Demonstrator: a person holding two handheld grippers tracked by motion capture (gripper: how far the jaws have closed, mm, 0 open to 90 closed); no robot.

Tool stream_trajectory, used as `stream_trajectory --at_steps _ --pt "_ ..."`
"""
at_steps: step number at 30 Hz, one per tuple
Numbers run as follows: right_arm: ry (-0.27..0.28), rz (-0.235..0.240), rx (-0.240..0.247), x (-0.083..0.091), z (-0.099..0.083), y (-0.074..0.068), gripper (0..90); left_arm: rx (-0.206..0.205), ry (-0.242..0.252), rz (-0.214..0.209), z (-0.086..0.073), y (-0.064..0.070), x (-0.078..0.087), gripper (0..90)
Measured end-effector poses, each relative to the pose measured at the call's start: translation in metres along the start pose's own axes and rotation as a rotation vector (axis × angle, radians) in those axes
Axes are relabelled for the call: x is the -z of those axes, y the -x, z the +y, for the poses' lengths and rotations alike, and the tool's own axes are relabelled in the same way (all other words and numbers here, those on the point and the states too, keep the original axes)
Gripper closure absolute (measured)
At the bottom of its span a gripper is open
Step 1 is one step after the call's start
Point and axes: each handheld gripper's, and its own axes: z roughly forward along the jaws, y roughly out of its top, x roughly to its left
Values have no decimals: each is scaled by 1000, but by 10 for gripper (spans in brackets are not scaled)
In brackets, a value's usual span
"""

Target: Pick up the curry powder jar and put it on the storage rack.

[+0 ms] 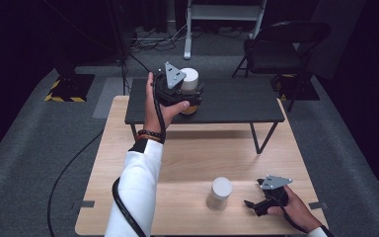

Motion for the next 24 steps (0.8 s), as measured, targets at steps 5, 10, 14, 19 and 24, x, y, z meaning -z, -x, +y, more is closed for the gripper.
stream_trajectory --at_steps 5,10,14,19,24 --pt "0 0 1 0 0 0 0 -34 -2 -13 1 0 11 26" --pt "0 0 0 0 0 0 0 -34 -6 -34 -4 -3 18 28" --pt "-1 -1 -2 0 0 0 0 -45 3 -43 -10 -5 24 27" --pt "-1 -1 -1 0 0 0 0 -54 -2 -43 -17 -5 30 27" --pt "-1 -1 -1 0 1 0 0 -67 -19 -51 -27 -7 35 27"
